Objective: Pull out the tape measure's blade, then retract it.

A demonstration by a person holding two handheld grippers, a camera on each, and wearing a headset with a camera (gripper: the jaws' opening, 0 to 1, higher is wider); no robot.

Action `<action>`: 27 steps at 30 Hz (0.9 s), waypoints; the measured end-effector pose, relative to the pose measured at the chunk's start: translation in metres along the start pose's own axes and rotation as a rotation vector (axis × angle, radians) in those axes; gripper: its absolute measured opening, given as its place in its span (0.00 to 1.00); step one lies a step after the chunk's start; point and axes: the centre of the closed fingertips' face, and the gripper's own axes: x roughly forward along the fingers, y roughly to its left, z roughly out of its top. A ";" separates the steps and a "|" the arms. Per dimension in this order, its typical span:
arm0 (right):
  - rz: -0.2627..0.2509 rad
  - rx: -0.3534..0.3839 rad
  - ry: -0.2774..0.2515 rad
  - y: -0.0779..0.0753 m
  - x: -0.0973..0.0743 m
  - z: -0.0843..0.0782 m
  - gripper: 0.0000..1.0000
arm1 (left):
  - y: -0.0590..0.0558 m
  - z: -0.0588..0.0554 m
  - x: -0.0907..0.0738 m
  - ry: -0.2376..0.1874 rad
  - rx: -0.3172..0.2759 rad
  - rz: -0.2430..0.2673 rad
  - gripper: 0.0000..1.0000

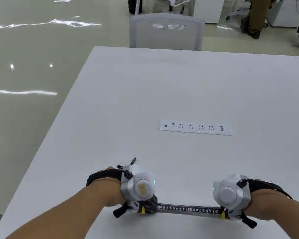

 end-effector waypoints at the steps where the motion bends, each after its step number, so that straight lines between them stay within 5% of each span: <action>1: 0.000 0.000 0.001 0.000 0.000 -0.001 0.11 | 0.000 0.000 0.000 0.000 0.000 0.000 0.31; 27: -0.006 0.013 0.018 -0.005 0.003 -0.020 0.11 | -0.001 0.002 -0.003 -0.006 -0.004 0.001 0.32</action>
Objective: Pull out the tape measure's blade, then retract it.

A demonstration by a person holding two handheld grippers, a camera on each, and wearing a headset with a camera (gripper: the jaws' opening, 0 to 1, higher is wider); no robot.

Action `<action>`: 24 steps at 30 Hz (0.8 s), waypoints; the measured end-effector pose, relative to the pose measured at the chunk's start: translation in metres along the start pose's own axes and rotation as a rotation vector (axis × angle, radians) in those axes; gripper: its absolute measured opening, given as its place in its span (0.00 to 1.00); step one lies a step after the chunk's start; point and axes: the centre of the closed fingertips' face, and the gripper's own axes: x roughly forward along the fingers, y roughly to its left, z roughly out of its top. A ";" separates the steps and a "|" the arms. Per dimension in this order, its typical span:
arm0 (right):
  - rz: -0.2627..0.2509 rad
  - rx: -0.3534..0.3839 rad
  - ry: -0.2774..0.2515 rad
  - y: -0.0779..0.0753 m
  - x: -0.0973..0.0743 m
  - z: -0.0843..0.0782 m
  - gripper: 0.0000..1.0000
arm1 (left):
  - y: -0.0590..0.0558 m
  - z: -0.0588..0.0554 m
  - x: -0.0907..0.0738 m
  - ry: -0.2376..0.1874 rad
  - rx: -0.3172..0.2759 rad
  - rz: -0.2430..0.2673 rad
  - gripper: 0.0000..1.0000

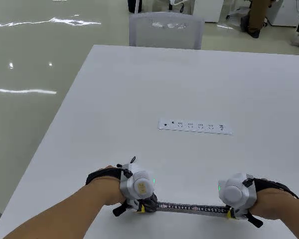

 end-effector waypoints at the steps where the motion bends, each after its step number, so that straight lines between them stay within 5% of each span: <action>1: 0.000 0.001 0.001 0.000 0.000 -0.001 0.11 | 0.000 -0.001 0.001 0.000 0.000 0.000 0.32; 24: -0.006 0.006 -0.001 0.001 -0.004 -0.004 0.12 | 0.000 0.000 0.001 0.000 0.001 -0.004 0.32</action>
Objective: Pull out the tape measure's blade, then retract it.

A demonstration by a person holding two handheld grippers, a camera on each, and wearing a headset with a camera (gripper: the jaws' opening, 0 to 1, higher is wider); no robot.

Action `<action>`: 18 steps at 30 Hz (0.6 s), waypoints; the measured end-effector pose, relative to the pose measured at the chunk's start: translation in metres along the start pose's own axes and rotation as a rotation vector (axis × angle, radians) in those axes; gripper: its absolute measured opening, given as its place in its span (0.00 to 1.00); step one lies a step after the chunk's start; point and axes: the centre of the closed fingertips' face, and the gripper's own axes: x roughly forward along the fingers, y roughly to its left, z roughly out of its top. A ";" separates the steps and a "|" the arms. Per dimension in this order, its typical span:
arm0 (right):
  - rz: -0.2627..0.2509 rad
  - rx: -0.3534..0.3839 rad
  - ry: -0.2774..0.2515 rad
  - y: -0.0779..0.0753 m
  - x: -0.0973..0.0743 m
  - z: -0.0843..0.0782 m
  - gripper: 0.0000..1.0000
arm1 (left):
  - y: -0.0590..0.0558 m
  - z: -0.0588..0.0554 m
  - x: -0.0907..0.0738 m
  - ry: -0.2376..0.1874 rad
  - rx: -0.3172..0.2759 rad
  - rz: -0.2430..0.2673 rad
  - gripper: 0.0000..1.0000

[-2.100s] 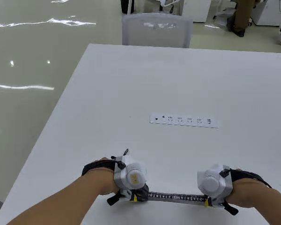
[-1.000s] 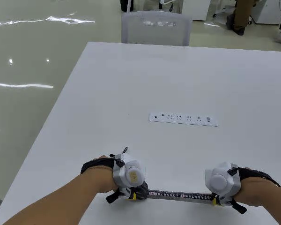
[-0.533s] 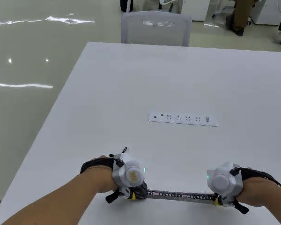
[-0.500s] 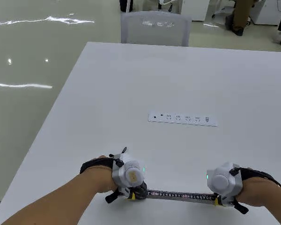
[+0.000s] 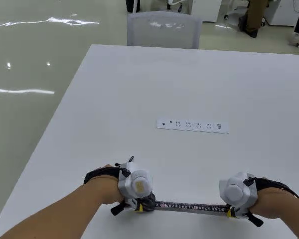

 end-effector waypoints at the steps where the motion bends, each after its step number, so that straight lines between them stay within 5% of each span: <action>1: -0.002 -0.002 0.003 0.001 0.000 0.000 0.12 | 0.000 0.000 0.000 -0.003 0.000 -0.001 0.32; 18: -0.007 0.016 -0.016 -0.001 0.003 0.001 0.14 | 0.000 0.000 0.001 0.004 0.008 -0.001 0.32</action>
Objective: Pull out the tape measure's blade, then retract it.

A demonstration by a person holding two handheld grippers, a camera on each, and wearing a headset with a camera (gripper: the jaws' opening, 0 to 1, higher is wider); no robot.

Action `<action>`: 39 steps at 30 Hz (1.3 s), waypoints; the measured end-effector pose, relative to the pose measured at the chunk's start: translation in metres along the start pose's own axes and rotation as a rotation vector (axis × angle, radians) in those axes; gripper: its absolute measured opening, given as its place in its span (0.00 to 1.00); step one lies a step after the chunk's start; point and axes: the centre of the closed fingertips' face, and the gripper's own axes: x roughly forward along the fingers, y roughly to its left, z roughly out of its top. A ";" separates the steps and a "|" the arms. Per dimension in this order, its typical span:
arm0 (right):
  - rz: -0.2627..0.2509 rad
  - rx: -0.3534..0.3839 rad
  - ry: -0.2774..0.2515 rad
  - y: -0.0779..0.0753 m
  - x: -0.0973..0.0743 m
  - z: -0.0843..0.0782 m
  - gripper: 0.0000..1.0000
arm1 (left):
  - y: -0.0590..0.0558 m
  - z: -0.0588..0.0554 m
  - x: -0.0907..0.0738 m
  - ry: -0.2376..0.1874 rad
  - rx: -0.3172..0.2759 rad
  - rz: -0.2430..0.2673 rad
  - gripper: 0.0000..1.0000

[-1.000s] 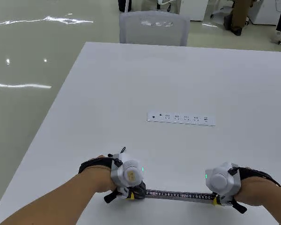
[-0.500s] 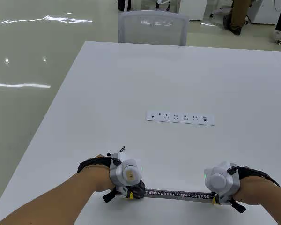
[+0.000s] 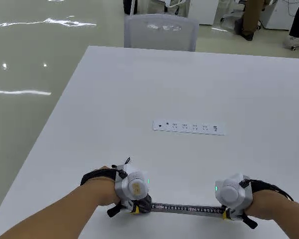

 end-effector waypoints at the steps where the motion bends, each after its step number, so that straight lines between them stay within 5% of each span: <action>1: -0.001 0.000 0.000 0.000 0.000 0.000 0.14 | 0.000 0.000 0.001 -0.001 0.000 0.000 0.32; 20: 0.017 -0.027 -0.027 -0.001 0.003 -0.001 0.15 | -0.002 0.001 0.000 -0.006 0.025 0.018 0.33; 25: 0.002 0.001 -0.097 0.000 -0.002 0.003 0.15 | -0.004 0.001 0.000 -0.011 0.030 0.017 0.34; 34: -0.040 -0.033 -0.085 -0.001 0.001 -0.001 0.16 | -0.001 0.002 0.000 -0.025 0.003 0.019 0.35; 39: -0.040 0.009 -0.099 0.000 -0.002 0.000 0.21 | 0.010 0.006 -0.008 -0.061 -0.079 0.052 0.55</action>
